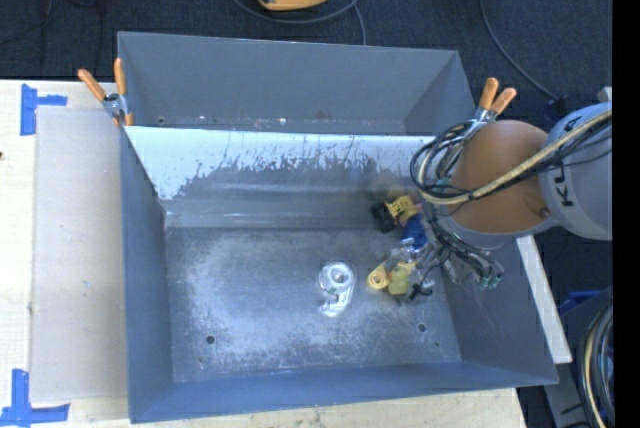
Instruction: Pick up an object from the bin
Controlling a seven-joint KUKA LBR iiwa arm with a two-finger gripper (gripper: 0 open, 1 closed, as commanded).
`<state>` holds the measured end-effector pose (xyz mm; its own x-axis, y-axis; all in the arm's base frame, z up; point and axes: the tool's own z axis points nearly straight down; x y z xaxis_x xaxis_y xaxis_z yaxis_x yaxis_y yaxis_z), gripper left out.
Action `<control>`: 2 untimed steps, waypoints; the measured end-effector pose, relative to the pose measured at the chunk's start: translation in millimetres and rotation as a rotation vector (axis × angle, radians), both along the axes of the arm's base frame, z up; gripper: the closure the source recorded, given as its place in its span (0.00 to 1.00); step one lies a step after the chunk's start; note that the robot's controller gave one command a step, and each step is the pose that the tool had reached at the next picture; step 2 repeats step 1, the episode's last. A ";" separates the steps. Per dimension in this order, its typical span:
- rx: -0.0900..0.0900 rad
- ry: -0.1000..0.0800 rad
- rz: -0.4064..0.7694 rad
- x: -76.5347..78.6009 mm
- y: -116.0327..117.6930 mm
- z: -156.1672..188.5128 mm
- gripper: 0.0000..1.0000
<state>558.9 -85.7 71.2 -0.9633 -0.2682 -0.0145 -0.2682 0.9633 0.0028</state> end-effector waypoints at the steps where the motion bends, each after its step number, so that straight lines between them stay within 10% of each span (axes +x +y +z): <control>1: -0.001 -0.010 -0.011 39.7 -5.4 236.5 1.00; 2: -0.001 -0.010 -0.011 39.7 -5.4 236.5 1.00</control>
Offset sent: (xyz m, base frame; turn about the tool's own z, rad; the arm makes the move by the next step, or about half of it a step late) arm 0.0374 -0.0062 0.2317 0.0092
